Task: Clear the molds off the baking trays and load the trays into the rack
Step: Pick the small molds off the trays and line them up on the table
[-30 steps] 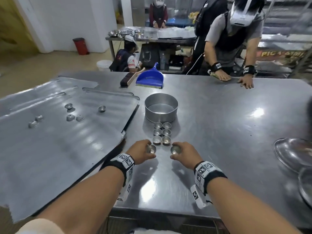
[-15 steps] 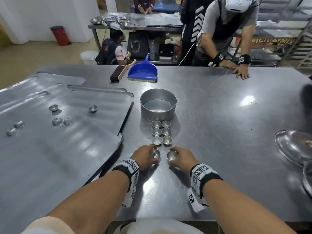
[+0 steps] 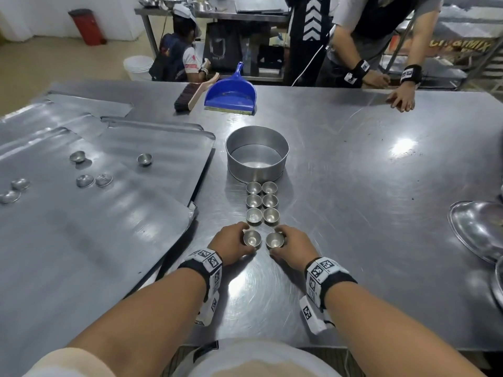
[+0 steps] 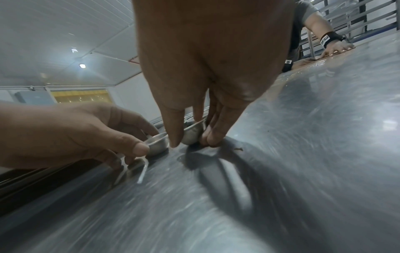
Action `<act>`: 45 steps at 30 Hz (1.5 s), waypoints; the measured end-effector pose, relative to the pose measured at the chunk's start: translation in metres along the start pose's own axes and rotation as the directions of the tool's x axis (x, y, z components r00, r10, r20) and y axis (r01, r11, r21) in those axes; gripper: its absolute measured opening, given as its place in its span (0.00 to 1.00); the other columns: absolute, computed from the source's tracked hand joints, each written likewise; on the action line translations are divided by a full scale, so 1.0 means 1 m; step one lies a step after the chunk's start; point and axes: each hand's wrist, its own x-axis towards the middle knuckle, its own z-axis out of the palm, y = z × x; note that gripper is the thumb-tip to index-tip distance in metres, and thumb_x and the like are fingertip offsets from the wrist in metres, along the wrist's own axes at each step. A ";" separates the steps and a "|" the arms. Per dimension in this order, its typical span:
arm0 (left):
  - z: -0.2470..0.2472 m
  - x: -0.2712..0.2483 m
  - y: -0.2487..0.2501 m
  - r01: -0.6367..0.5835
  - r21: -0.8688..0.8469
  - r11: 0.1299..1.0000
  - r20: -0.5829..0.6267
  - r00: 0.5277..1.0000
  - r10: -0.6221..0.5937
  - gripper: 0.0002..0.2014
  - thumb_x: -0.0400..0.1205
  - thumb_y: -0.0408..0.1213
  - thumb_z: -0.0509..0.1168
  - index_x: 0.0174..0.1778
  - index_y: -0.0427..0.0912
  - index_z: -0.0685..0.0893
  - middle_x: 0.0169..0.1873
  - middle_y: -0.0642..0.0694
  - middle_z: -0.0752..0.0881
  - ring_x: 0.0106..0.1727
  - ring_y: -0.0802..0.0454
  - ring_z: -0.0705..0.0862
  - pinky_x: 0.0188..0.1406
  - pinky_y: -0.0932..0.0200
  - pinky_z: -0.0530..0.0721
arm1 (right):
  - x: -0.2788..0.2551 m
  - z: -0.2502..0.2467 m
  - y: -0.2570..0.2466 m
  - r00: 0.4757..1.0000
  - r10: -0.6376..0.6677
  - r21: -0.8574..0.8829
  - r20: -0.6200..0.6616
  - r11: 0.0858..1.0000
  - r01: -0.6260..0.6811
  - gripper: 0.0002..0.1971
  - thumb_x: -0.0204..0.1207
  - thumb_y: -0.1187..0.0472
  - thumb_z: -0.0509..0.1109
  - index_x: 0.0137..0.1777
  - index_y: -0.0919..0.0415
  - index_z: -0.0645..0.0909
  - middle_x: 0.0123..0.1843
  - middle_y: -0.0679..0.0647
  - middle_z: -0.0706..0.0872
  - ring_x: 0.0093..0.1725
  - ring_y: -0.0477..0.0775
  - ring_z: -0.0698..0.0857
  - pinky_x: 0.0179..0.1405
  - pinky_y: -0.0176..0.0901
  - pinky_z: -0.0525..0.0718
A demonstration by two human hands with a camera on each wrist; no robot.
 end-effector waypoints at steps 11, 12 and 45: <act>0.001 0.003 0.002 0.000 -0.020 1.000 -0.030 1.000 0.000 0.26 0.72 0.55 0.78 0.63 0.50 0.83 0.47 0.55 0.88 0.48 0.56 0.86 0.54 0.49 0.87 | 0.010 0.004 0.003 0.999 -0.042 -0.007 -0.021 0.999 0.042 0.20 0.70 0.55 0.80 0.62 0.56 0.85 0.57 0.53 0.88 0.54 0.55 0.87 0.58 0.55 0.86; 0.001 0.003 0.002 -0.003 -0.020 1.000 -0.032 0.999 0.002 0.25 0.73 0.54 0.78 0.63 0.50 0.83 0.48 0.55 0.88 0.48 0.56 0.86 0.54 0.49 0.87 | 0.012 0.005 0.003 0.999 -0.049 -0.018 -0.024 0.999 0.049 0.20 0.70 0.54 0.80 0.61 0.56 0.86 0.57 0.54 0.88 0.54 0.55 0.86 0.58 0.55 0.86; 0.002 0.012 0.004 -0.014 -0.026 1.000 -0.075 0.997 0.013 0.23 0.75 0.48 0.78 0.65 0.50 0.83 0.45 0.58 0.84 0.47 0.56 0.84 0.48 0.59 0.79 | 0.025 0.011 0.015 0.994 -0.066 0.055 -0.082 0.996 0.070 0.21 0.72 0.50 0.78 0.65 0.50 0.85 0.57 0.51 0.89 0.53 0.53 0.87 0.57 0.54 0.86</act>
